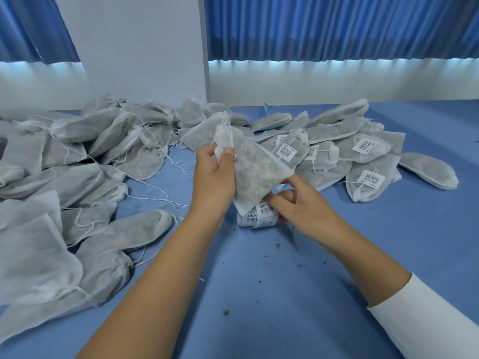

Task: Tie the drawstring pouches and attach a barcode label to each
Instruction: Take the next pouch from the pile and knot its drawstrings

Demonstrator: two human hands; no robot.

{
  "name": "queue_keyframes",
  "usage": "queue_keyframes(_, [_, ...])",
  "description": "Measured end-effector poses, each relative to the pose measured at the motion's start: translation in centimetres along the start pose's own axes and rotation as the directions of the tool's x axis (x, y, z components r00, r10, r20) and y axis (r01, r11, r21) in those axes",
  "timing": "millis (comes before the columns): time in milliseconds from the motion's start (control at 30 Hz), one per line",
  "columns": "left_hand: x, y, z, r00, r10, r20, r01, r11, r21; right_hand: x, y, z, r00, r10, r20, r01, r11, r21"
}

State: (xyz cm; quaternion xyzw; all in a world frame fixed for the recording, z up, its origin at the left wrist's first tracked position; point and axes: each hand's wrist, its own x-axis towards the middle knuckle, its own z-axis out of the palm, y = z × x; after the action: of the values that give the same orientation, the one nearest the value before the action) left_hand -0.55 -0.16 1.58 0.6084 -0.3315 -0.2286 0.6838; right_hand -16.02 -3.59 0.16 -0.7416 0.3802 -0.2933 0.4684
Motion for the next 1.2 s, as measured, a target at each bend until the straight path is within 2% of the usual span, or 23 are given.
queue_keyframes(167, [1.0, -0.8, 0.0, 1.0, 0.024, 0.016, -0.025, 0.994, 0.106, -0.1, 0.1, -0.2, 0.999, -0.03, 0.025, 0.027, 0.996, 0.089])
queue_keyframes(300, [1.8, -1.1, -0.5, 1.0, -0.025, 0.002, 0.025, 0.989, 0.142, -0.4, 0.1, -0.5, 0.99, -0.133, 0.037, 0.135, 0.99, -0.042])
queue_keyframes(400, [2.0, -1.0, -0.5, 0.998, -0.049, 0.027, 0.045, 0.988, 0.147, -0.5, 0.2, -0.2, 0.982, -0.19, -0.006, 0.189, 0.979, -0.073])
queue_keyframes(533, [1.8, -0.7, -0.6, 0.998, -0.066, 0.022, 0.062, 0.988, 0.139, -0.6, 0.4, -0.4, 0.959, -0.274, -0.069, 0.255, 0.944, -0.212])
queue_keyframes(767, [1.5, 0.2, -0.9, 0.98, -0.188, 0.064, 0.182, 0.979, 0.088, -0.7, 0.1, -0.7, 0.952, -0.275, -0.136, 0.239, 0.943, -0.233])
queue_keyframes(867, [1.3, 0.6, -0.8, 0.976, -0.207, 0.075, 0.203, 0.978, 0.058, -0.8, 0.1, -0.7, 0.962, -0.254, -0.095, 0.231, 0.951, -0.205])
queue_keyframes(1200, [0.8, 1.0, -1.0, 0.969, -0.22, 0.109, 0.214, 0.975, 0.064, -1.1, 0.0, -0.7, 0.911, -0.397, -0.111, 0.336, 0.87, -0.36])
